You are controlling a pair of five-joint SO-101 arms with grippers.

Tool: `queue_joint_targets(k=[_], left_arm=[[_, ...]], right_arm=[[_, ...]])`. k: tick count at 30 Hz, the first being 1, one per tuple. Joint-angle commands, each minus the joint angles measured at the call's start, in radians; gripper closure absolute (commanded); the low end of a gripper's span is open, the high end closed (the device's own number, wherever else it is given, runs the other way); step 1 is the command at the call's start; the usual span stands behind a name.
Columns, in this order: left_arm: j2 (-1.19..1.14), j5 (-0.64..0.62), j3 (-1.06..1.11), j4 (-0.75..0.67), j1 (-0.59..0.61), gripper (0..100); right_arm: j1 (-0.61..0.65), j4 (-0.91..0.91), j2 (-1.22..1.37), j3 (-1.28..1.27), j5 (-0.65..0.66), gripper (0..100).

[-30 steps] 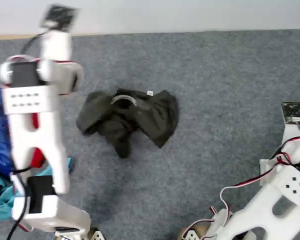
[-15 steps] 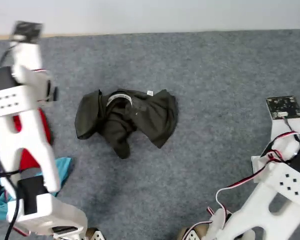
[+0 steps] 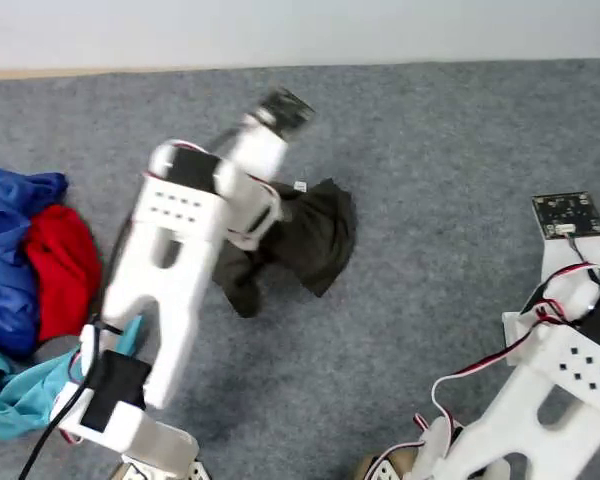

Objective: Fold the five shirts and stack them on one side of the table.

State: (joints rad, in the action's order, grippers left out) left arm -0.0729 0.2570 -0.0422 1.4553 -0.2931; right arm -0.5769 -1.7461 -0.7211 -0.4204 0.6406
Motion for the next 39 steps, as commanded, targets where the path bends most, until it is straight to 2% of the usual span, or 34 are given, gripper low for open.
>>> queue_joint_targets(k=[1, 7, 12, 18, 24, 28, 39], left_arm=[[0.038, 0.008, 0.058, -0.101, -0.071, 77], [-0.144, 0.026, 0.054, -0.181, -0.110, 77], [-0.296, 0.026, -0.044, -0.180, -0.112, 77], [-0.376, 0.026, -0.085, -0.184, -0.141, 78], [-0.446, 0.026, -0.119, -0.176, -0.132, 93], [-0.416, 0.023, -0.214, -0.098, -0.106, 99], [-0.187, 0.018, -0.627, 0.180, -0.074, 100]], right_arm=[[0.008, -0.031, -0.022, 0.005, 0.011, 98.7], [-0.065, -0.031, -0.022, 0.005, 0.011, 98.7], [-0.143, -0.031, -0.022, 0.005, 0.012, 98.7], [-0.176, -0.031, -0.024, 0.005, 0.054, 98.7], [-0.180, -0.028, -0.024, 0.005, 0.054, 98.7], [-0.176, -0.021, -0.024, 0.006, 0.054, 98.7], [-0.174, -0.019, -0.024, 0.006, 0.055, 98.7]])
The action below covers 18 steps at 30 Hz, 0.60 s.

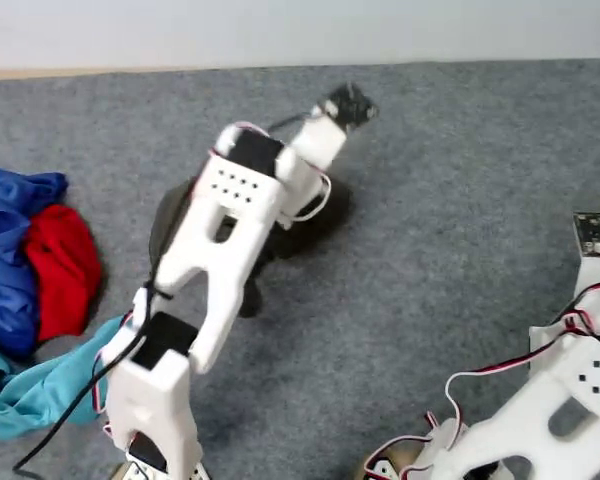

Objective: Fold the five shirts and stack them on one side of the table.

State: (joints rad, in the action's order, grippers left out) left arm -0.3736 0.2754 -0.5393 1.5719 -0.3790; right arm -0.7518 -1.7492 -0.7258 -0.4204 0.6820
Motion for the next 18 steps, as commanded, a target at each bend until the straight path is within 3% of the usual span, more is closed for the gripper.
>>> queue_joint_targets(k=[1, 4, 8, 18], left_arm=[[0.133, 0.000, -0.168, 0.086, 0.014, 100], [0.198, -0.028, -0.291, 0.173, 0.049, 100], [0.296, -0.074, -0.335, 0.184, 0.173, 100], [0.477, -0.029, -0.070, 0.184, 0.637, 100]], right_arm=[[0.001, -0.016, -0.019, 0.006, 0.014, 98.7], [0.019, -0.016, -0.019, 0.006, 0.048, 98.7], [0.074, -0.016, -0.019, 0.006, 0.057, 98.7], [0.321, -0.016, -0.016, 0.006, 0.055, 98.7]])
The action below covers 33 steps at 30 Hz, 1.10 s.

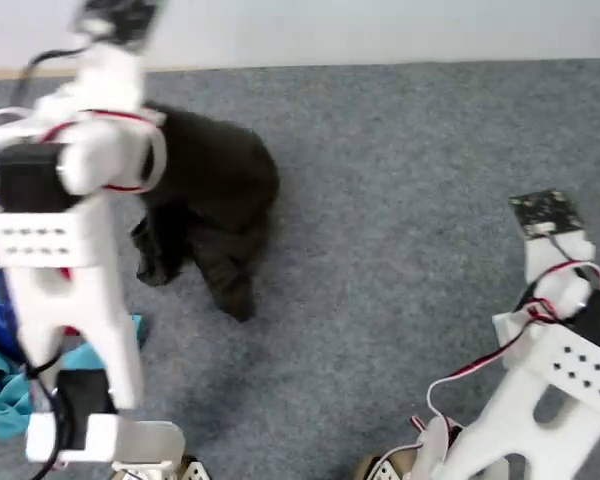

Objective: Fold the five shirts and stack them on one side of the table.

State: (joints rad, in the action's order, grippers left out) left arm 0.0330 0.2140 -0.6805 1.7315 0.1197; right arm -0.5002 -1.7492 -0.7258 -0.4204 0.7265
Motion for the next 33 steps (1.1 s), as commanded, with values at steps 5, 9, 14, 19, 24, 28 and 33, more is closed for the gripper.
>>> queue_joint_targets(k=[5, 9, 14, 19, 24, 28, 33], left_arm=[[0.120, 0.103, 0.282, 0.023, 0.387, 100], [0.147, 0.212, 0.453, 0.023, 0.572, 100], [0.144, 0.404, 0.650, 0.021, 0.760, 100], [0.143, 0.519, 0.750, 0.020, 0.930, 100], [0.141, 0.598, 0.828, 0.020, 1.051, 100], [0.141, 0.621, 0.912, 0.020, 1.063, 100], [0.143, 0.620, 0.984, 0.000, 1.057, 100]], right_arm=[[0.193, -0.016, -0.010, 0.006, 0.009, 98.7], [0.259, -0.015, -0.010, 0.006, 0.009, 98.7], [0.285, 0.035, -0.008, 0.006, -0.009, 98.7], [0.349, 0.056, -0.008, 0.006, -0.032, 98.7], [0.441, 0.133, -0.007, 0.014, -0.097, 98.7], [0.542, 0.206, 0.058, 0.051, -0.150, 98.5], [0.671, 0.206, 0.283, 0.203, -0.229, 98.4]])
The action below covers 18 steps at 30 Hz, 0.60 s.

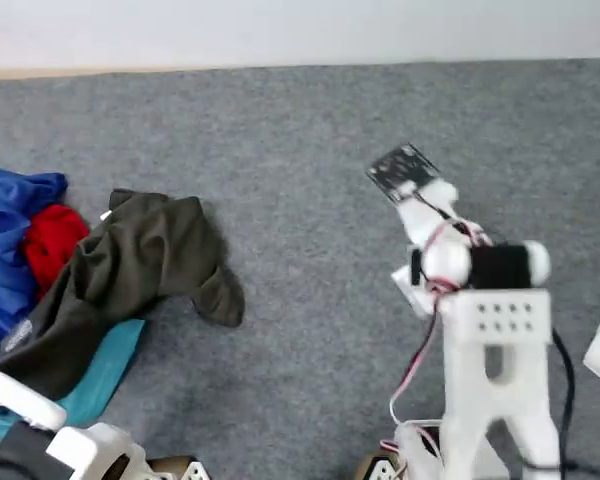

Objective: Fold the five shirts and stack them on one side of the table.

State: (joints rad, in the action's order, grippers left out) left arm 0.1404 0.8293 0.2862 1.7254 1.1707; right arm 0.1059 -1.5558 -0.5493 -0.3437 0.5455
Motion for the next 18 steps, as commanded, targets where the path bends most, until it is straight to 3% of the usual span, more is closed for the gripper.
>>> queue_joint_targets(k=[1, 10, 18], left_arm=[[0.035, 0.005, 0.028, -0.002, 0.008, 100], [0.043, 0.005, 0.047, -0.009, -0.023, 100], [0.043, 0.002, 0.047, -0.009, -0.101, 100]], right_arm=[[0.090, 0.012, 0.151, 0.176, -0.060, 98.4], [0.338, 0.015, 0.564, 0.626, -0.098, 98.3], [0.469, 0.018, 0.937, 0.959, -0.092, 96.9]])
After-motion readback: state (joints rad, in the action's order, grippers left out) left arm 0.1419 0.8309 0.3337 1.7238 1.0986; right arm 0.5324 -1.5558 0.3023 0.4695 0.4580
